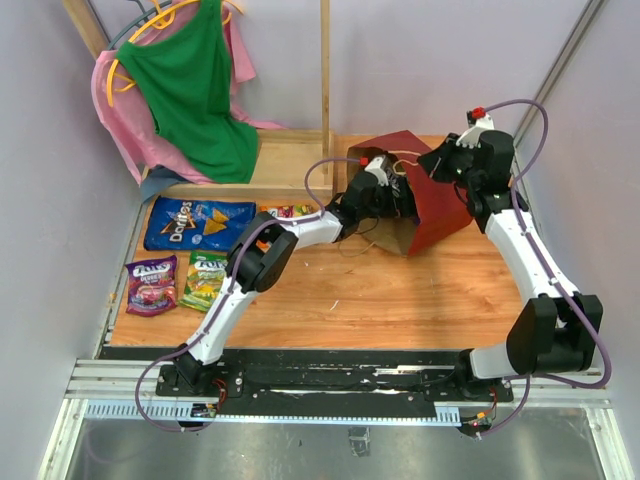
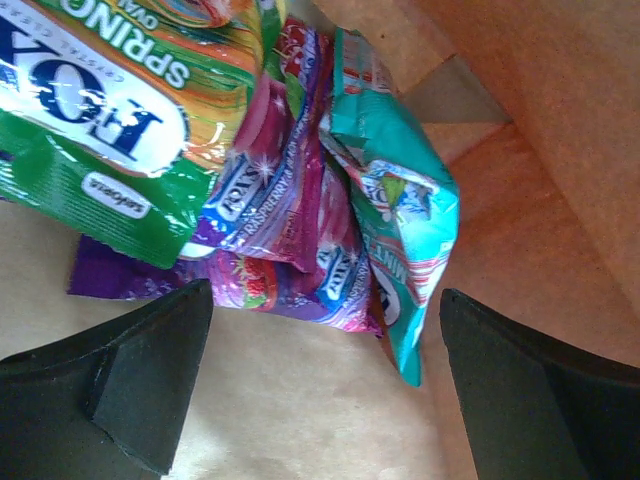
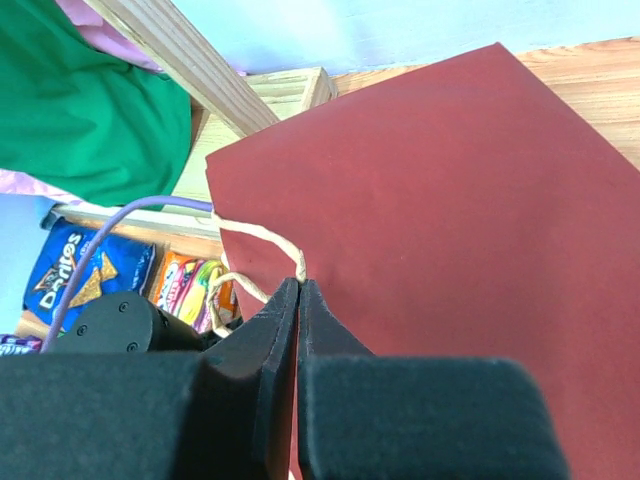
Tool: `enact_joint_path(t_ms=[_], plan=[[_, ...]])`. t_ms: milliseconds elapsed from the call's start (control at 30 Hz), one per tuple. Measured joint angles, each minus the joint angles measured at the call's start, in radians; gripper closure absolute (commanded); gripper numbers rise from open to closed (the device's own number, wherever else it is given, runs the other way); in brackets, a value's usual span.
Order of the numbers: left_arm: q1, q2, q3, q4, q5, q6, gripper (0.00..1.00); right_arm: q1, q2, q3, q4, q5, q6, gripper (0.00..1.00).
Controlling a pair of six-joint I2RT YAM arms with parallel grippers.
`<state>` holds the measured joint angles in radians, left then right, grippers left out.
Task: Take the snacks out of the paper bag
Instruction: Take out the snack from the paper bag.
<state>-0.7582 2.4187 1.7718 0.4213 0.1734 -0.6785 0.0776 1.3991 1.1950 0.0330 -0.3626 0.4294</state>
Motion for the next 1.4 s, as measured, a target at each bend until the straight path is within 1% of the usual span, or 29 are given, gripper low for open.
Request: enact_joint_path(t_ms=[200,500,767,967,1067,1133,1333,1367,1400], plan=[[-0.023,0.000,-0.001,0.007,-0.051,-0.053,0.00,0.000,0.000,-0.009,0.026,-0.023,0.025,0.99],[-0.028,0.001,-0.007,-0.072,-0.233,-0.116,0.00,0.000,0.000,-0.009,0.046,-0.041,0.045,0.99],[-0.029,0.023,-0.010,-0.101,-0.326,-0.186,0.00,0.001,0.000,-0.009,0.048,-0.049,0.047,0.99],[-0.031,0.024,-0.035,-0.060,-0.408,-0.222,0.02,0.002,0.000,-0.009,0.052,-0.056,0.053,0.99],[-0.031,0.032,-0.036,-0.031,-0.448,-0.224,0.05,0.008,0.000,-0.009,0.055,-0.057,0.057,0.99],[-0.031,0.049,-0.024,-0.014,-0.470,-0.223,0.11,0.009,0.000,-0.009,0.057,-0.057,0.060,0.99],[-0.031,0.134,0.081,0.018,-0.494,-0.218,0.25,0.012,0.000,-0.009,0.062,-0.058,0.064,0.99],[-0.031,0.143,0.094,0.019,-0.494,-0.217,0.30,0.012,0.000,-0.009,0.063,-0.059,0.064,0.99],[-0.031,0.150,0.102,0.023,-0.494,-0.216,0.37,0.013,0.000,-0.009,0.064,-0.060,0.065,0.99]])
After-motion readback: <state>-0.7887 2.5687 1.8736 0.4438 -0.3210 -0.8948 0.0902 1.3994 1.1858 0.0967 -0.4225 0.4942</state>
